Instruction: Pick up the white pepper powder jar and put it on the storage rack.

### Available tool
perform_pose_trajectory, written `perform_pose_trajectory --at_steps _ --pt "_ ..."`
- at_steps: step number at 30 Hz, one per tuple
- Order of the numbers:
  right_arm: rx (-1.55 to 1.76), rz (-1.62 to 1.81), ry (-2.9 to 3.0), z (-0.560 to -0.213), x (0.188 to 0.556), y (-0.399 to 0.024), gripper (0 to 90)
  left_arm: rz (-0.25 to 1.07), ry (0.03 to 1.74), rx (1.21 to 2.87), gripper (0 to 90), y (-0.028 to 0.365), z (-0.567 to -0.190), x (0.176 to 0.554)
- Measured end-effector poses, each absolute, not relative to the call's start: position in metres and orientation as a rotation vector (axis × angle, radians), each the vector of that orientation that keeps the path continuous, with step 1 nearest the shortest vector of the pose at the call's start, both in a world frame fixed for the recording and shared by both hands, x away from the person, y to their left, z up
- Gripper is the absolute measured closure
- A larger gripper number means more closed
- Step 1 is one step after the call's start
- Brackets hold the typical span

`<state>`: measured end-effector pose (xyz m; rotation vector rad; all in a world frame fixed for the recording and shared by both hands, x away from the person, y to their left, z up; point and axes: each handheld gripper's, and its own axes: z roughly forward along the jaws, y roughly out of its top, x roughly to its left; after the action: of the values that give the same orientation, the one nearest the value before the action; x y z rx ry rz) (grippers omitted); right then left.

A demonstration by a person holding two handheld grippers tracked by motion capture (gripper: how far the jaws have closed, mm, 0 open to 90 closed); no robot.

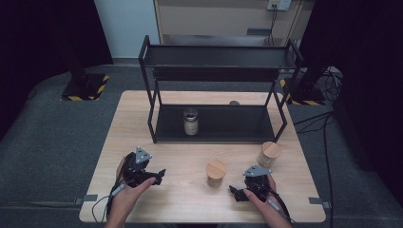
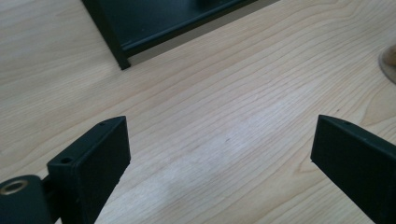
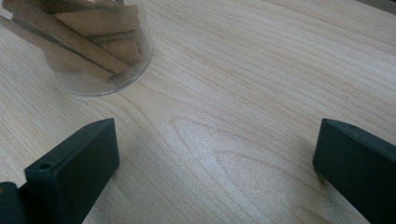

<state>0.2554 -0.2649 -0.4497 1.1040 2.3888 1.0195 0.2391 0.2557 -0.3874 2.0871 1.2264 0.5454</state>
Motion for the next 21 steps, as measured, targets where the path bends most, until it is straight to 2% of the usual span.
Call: perform_pose_trajectory --at_steps 21 --pt "1.111 1.018 2.385 -0.45 0.254 -0.264 0.5 0.551 1.329 2.051 3.2 0.292 -0.414 0.223"
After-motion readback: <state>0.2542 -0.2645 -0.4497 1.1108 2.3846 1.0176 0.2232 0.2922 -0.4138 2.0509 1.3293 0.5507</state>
